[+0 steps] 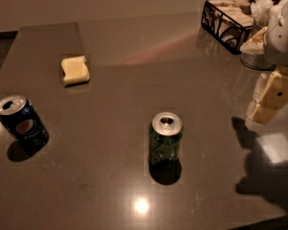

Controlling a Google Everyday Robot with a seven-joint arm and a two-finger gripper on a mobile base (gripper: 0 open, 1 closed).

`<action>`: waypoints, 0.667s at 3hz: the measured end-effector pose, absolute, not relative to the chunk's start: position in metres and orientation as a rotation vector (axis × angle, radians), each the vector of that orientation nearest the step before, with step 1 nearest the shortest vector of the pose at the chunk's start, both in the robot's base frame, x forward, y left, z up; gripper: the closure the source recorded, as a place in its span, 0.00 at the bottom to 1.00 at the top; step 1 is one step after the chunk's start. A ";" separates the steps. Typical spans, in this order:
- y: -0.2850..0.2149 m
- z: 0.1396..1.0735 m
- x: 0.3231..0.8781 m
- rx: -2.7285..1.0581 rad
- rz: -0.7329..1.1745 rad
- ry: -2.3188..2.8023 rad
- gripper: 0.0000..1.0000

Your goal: Move green can near sponge

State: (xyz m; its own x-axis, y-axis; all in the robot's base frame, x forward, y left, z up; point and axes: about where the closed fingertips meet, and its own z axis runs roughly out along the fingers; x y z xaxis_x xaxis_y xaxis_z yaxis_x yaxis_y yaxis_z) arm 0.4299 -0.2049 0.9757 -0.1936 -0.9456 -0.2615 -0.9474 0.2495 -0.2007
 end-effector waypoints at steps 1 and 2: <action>-0.182 0.963 0.409 -1.765 0.202 2.121 0.00; -0.151 0.953 0.389 -1.775 0.378 1.998 0.00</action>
Offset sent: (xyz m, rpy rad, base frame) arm -0.0680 0.0912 -0.0369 0.4484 0.0977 0.2670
